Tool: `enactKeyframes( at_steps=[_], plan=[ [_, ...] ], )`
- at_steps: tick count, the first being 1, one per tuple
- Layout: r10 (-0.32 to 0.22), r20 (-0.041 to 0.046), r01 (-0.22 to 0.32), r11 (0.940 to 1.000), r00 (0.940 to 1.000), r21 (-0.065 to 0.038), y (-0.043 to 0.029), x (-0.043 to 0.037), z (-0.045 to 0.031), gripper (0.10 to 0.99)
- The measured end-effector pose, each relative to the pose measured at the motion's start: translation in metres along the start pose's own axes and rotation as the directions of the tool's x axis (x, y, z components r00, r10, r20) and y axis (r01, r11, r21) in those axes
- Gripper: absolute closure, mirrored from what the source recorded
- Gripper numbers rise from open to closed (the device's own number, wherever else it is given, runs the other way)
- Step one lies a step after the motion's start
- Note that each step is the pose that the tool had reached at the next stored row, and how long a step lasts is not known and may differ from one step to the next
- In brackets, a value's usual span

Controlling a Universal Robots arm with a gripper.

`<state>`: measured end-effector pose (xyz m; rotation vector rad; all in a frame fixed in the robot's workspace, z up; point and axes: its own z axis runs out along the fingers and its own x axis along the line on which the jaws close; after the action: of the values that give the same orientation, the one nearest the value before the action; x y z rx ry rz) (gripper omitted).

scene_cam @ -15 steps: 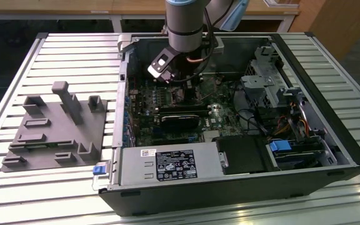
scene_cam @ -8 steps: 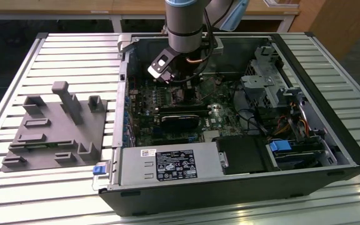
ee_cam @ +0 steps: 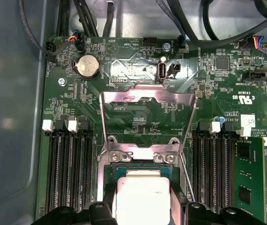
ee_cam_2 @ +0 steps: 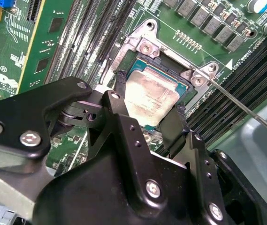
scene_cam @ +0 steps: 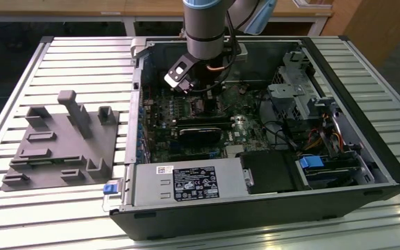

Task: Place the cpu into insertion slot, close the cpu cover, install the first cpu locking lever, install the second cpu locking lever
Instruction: 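Place the cpu into insertion slot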

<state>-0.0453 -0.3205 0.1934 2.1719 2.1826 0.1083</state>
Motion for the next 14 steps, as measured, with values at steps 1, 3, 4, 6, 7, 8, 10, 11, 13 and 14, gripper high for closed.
enactKeyframes(
  at_steps=[1,3,4,6,7,8,10,11,13,14],
  plan=[
    [0.0,0.0002,0.0,1.0,1.0,0.0,0.0,0.0,0.0,0.549],
    [0.0,0.0005,0.0,1.0,1.0,0.0,0.0,0.0,0.0,0.549],
    [0.0,0.0008,0.0,1.0,1.0,0.0,0.0,0.0,0.0,0.549],
    [0.0,0.001,0.0,1.0,1.0,0.0,0.0,0.0001,0.0001,0.537],
    [0.0,0.0007,0.0,1.0,1.0,0.0,0.0,0.0003,0.0006,0.537],
    [0.0,0.0007,0.0,1.0,1.0,0.0,-0.0001,0.0004,0.0012,0.475],
    [0.0,0.0009,0.0,1.0,1.0,0.0,-0.0002,0.0004,0.0021,0.475],
    [0.0,0.0009,0.0,1.0,1.0,0.0,-0.0002,0.0005,0.0022,0.475],
    [0.0,0.0004,0.0,1.0,1.0,0.0,-0.0002,0.0012,0.0023,0.475],
    [0.0,0.0004,0.0,1.0,1.0,0.0,-0.0002,0.0017,0.0023,0.475]
  ],
)
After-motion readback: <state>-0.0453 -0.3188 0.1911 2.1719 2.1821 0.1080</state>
